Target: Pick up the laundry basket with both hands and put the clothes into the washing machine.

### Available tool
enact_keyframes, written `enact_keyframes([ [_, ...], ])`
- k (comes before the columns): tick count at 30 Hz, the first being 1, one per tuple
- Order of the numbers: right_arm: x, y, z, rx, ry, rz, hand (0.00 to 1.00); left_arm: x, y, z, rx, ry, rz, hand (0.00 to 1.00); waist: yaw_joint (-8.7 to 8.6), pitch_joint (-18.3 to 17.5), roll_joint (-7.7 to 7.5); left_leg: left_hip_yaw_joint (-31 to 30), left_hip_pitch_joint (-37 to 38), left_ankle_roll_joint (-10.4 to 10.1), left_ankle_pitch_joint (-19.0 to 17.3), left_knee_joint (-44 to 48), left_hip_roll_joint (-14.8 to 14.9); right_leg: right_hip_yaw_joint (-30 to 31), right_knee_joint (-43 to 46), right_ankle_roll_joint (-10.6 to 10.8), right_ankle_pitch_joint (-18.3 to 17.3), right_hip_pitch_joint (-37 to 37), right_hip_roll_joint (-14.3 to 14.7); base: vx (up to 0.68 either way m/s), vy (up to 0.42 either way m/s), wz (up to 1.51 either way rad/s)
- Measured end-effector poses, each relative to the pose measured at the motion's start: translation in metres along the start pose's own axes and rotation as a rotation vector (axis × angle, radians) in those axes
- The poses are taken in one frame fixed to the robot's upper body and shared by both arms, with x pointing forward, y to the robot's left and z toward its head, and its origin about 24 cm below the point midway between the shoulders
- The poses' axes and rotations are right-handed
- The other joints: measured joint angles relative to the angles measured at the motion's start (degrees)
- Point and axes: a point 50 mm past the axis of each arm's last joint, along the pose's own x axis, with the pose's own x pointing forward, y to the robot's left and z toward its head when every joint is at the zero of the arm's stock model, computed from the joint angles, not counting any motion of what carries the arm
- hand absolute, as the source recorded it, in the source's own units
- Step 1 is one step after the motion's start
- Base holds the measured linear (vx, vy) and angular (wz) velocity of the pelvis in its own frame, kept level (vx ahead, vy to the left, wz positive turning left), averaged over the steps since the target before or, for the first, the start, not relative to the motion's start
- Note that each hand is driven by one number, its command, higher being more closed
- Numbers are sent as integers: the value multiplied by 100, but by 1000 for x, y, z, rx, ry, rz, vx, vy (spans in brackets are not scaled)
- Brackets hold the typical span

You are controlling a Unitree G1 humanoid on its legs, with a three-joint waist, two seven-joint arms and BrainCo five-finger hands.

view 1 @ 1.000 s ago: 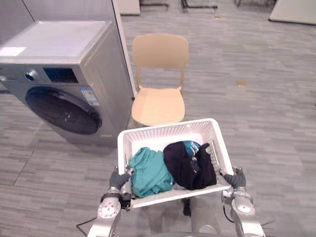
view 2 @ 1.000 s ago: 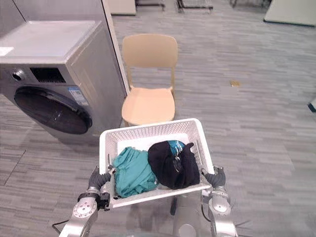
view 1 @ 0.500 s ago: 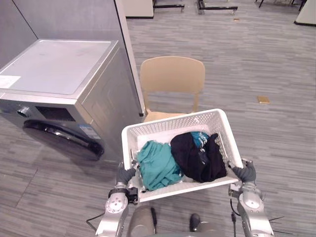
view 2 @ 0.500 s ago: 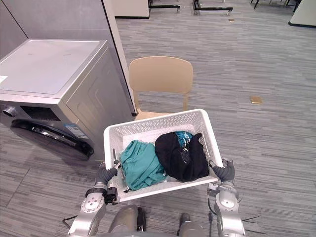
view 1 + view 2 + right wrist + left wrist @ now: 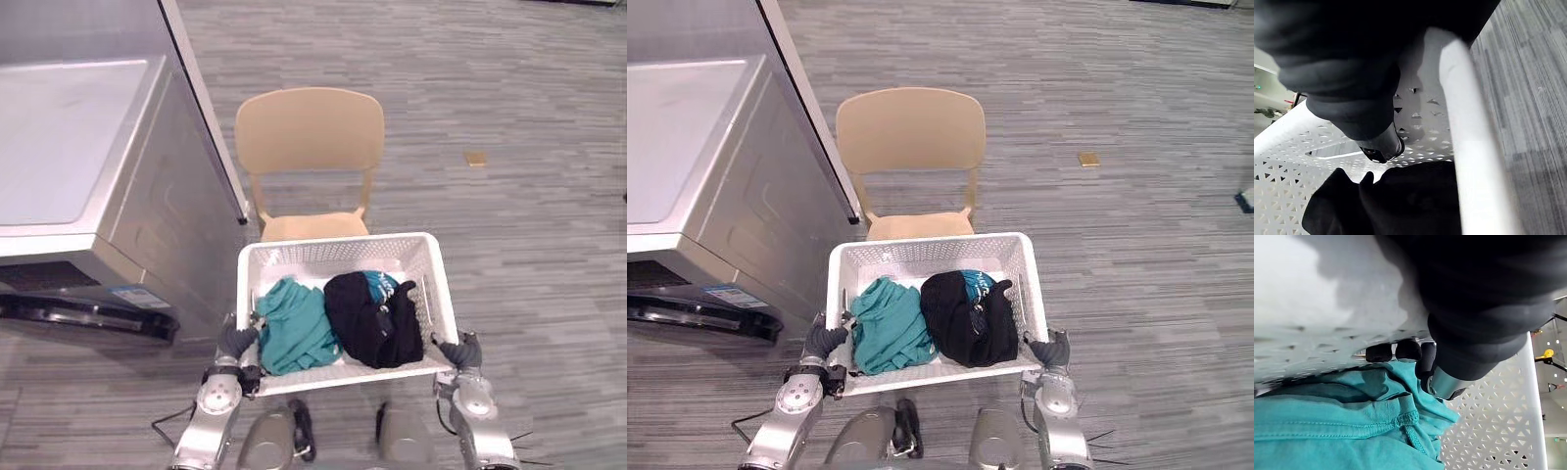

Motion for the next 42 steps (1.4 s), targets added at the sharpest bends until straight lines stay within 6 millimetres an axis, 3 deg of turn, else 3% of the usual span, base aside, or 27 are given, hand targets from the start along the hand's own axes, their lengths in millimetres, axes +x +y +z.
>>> enact_keyframes([
  [3, 20, 4, 28, -4, -83, -13, 100, 19, -1, 25, -1, -83, 31, 100, 23, 371, 104, -102, -440, 11, 12, 96, 49, -115, -165, 124, 72, -234, 37, -108, 4, 9],
  [6, 30, 6, 41, -9, -111, -23, 100, 31, -2, 39, 3, -126, 58, 100, 64, 528, 167, -218, -818, 27, 78, 128, 60, -235, -159, 229, 141, -517, 42, -143, -29, 17],
  [8, 33, 7, 48, -3, -134, -42, 100, 39, -2, 49, 13, -151, 77, 100, 171, 637, 166, -288, -1033, -22, 159, 96, 64, -276, -157, 216, 181, -713, 61, -89, -47, 12],
  [10, 38, 10, 58, 5, -157, -48, 100, 49, -1, 56, 20, -161, 88, 100, 167, 649, 162, -344, -1291, -13, 267, 56, 76, -379, -181, 205, 246, -920, 67, -64, -63, 17],
  [11, 44, 15, 70, 15, -178, -54, 0, 60, 2, 63, 24, -165, 111, 0, 174, 689, 161, -390, -1472, 1, 356, 39, 104, -412, -241, 166, 327, -1057, 117, -18, -42, 7],
  [12, 46, 17, 76, 21, -190, -54, 0, 64, 3, 66, 24, -169, 120, 0, 188, 735, 154, -388, -1506, 4, 383, 32, 120, -416, -269, 171, 358, -1084, 135, -28, -50, 0],
  [14, 53, 25, 105, 56, -264, -61, 0, 82, 11, 93, 2, -217, 194, 0, 236, 901, 141, -398, -1738, 8, 498, 31, 191, -424, -333, 120, 459, -1283, 207, -39, -47, -8],
  [17, 52, 36, 128, 104, -327, -56, 0, 93, 20, 123, -22, -277, 291, 0, 255, 907, 141, -447, -1994, -14, 630, 0, 218, -523, -361, 84, 504, -1515, 232, 17, -56, 3],
  [20, 48, 49, 139, 152, -348, -43, 0, 96, 29, 139, -28, -315, 367, 0, 285, 965, 119, -471, -2028, -50, 652, 1, 308, -547, -383, 33, 512, -1528, 319, 41, -75, 0],
  [26, 34, 65, 153, 192, -409, 17, 0, 96, 38, 152, -54, -355, 433, 0, 316, 997, 118, -493, -2064, -184, 738, -168, 399, -558, -510, -44, 555, -1579, 411, 5, -68, -4],
  [29, 31, 69, 155, 209, -413, 26, 0, 96, 40, 154, -60, -363, 444, 0, 305, 997, 117, -494, -2060, -234, 771, -229, 437, -560, -550, -73, 575, -1578, 449, 0, -48, -3],
  [34, 25, 53, 160, 260, -473, -13, 0, 94, 43, 148, -77, -356, 450, 0, 309, 1018, 98, -520, -1948, -245, 796, -271, 453, -571, -552, -100, 558, -1478, 489, 13, -38, 2],
  [39, 21, 37, 161, 315, -521, -61, 0, 82, 49, 126, -92, -327, 472, 0, 316, 1039, 61, -541, -1708, -278, 815, -443, 443, -591, -528, -174, 487, -1306, 493, 3, -35, 4],
  [42, 21, 13, 145, 313, -494, -141, 0, 66, 63, 102, -150, -291, 539, 0, 324, 1050, 45, -627, -1516, -334, 852, -539, 399, -705, -403, -228, 342, -1153, 435, 41, -45, 22],
])
